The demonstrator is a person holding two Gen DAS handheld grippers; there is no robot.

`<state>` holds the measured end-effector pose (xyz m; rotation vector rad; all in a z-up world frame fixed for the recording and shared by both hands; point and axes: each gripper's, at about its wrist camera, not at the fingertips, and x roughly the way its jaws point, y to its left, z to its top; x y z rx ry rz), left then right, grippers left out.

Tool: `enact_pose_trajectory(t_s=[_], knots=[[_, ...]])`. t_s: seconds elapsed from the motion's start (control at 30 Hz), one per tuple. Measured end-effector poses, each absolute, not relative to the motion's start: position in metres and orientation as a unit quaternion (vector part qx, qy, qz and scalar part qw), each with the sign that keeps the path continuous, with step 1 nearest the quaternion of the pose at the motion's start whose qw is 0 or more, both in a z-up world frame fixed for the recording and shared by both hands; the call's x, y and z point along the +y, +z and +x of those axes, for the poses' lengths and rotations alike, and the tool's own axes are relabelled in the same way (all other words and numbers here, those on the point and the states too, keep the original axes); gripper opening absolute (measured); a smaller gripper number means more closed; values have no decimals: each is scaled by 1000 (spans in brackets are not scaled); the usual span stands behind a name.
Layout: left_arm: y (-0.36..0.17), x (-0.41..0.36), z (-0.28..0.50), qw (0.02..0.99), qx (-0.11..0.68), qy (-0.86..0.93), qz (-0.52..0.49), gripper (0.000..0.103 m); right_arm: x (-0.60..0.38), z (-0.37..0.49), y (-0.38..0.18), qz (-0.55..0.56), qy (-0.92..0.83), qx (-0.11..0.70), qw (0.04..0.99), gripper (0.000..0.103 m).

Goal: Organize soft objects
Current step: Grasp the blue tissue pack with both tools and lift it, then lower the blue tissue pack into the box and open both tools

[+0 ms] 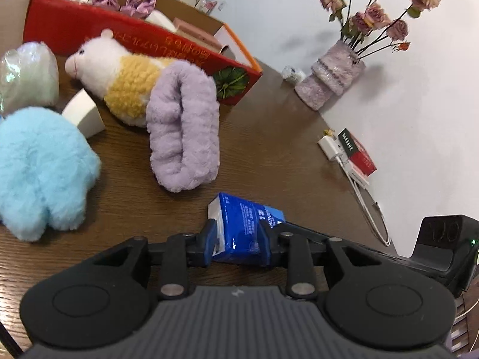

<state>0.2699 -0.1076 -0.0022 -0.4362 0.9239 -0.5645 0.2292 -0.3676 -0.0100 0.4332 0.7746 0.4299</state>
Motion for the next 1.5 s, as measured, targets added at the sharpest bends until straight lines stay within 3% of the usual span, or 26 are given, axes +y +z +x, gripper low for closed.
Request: enact_pose_trajectory(t_s=[0.2, 0.43, 0.63, 0.9, 1.17, 1.27, 1.37, 1.43, 1.5], knots=[[13, -115, 266, 844, 419, -277, -187, 23, -371, 227, 5, 209, 193, 355, 891, 22], [102, -88, 326, 892, 316, -269, -179, 23, -345, 294, 99, 157, 234, 250, 927, 22], [105, -38, 461, 897, 354, -198, -176, 25, -275, 451, 104, 142, 247, 312, 906, 22], [42, -14, 572, 875, 450, -99, -151, 24, -199, 581, 37, 114, 202, 438, 868, 17], [30, 2, 562, 876, 447, -96, -153, 28, -191, 593, 23, 104, 220, 470, 848, 21], [55, 5, 543, 891, 422, -92, -135, 30, -199, 577, 40, 108, 244, 446, 855, 31], [86, 6, 520, 905, 394, -96, -125, 34, -210, 551, 71, 97, 240, 409, 875, 32], [105, 6, 502, 914, 377, -98, -112, 39, -220, 533, 92, 81, 234, 389, 887, 34], [123, 6, 479, 922, 361, -99, -98, 45, -233, 508, 113, 66, 229, 370, 898, 42]])
